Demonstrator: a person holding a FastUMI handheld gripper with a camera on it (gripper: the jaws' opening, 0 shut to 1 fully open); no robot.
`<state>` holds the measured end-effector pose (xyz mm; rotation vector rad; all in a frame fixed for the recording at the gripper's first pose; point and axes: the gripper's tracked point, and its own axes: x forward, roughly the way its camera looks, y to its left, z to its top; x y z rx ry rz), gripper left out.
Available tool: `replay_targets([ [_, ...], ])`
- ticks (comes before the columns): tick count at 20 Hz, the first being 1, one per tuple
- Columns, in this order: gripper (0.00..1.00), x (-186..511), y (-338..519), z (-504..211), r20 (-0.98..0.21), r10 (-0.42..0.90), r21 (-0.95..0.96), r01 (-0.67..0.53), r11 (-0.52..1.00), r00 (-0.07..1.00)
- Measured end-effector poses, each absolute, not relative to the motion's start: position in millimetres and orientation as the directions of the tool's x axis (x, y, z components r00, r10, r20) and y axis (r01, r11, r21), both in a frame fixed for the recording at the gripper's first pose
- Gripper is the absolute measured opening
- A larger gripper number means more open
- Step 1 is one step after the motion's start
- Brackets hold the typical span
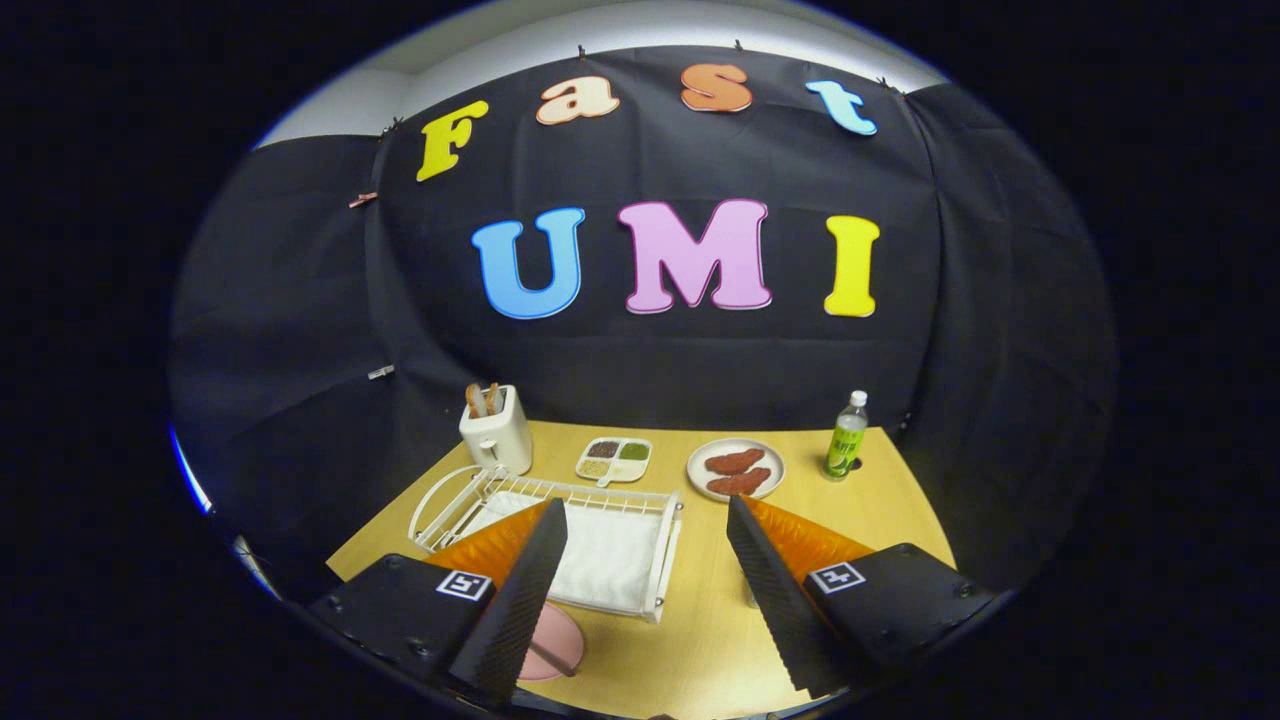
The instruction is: Take the plate from the dish rack, then take the spoon from the basket and place it into the plate.
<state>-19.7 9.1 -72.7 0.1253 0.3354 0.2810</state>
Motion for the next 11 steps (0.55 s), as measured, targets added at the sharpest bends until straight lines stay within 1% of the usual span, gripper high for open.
replay_targets([
  [4, 0.99, -18.0, -17.0, -51.8, -0.260, 0.240, 0.139, -0.209, 0.968, 0.935],
  [11, 0.98, -17.8, -27.8, -58.8, -0.271, 0.222, 0.154, -0.185, 0.971, 0.937],
])
